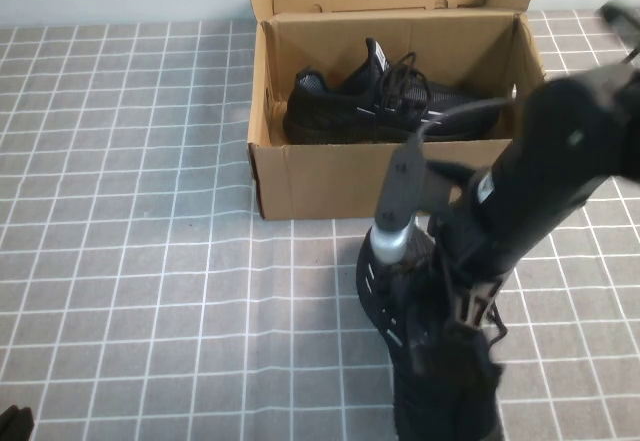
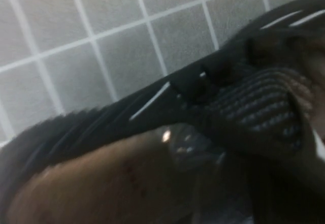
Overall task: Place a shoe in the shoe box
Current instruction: Pick up the shoe from the table, then hand over the shoe
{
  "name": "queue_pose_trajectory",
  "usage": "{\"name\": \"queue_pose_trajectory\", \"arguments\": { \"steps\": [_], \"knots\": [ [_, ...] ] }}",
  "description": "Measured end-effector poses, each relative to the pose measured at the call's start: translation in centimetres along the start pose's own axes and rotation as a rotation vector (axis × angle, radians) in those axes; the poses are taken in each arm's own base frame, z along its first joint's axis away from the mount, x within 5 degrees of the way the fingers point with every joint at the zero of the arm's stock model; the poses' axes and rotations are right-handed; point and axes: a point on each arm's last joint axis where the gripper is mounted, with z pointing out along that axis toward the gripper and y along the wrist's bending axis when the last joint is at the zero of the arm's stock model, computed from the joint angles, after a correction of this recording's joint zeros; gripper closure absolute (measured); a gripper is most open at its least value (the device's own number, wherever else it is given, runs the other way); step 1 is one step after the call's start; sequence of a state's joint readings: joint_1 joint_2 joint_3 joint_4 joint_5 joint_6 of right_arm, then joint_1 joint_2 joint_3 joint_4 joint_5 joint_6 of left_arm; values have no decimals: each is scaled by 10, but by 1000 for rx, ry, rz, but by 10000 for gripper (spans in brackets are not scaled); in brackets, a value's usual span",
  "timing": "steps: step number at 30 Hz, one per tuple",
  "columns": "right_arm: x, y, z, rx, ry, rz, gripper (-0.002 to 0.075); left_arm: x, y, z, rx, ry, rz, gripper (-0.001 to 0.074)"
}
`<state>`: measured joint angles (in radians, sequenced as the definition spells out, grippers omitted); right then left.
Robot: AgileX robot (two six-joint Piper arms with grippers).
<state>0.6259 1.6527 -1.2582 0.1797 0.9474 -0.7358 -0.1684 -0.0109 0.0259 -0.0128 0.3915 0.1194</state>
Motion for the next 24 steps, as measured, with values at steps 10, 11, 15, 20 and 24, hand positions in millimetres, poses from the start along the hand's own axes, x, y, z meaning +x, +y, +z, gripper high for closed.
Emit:
{"name": "queue_pose_trajectory", "arguments": {
  "steps": [10, 11, 15, 20, 24],
  "knots": [
    [-10, 26, -127, 76, -178, -33, 732, 0, 0, 0, 0, 0, 0, 736],
    [-11, 28, -137, 89, -204, -38, 732, 0, 0, 0, 0, 0, 0, 736],
    [-17, 31, -161, 115, -272, -52, 732, 0, 0, 0, 0, 0, 0, 736],
    [-19, 31, -163, 115, -284, -52, 732, 0, 0, 0, 0, 0, 0, 736],
    [-21, 29, -158, 110, -272, -66, 732, 0, 0, 0, 0, 0, 0, 736]
  ]
}}
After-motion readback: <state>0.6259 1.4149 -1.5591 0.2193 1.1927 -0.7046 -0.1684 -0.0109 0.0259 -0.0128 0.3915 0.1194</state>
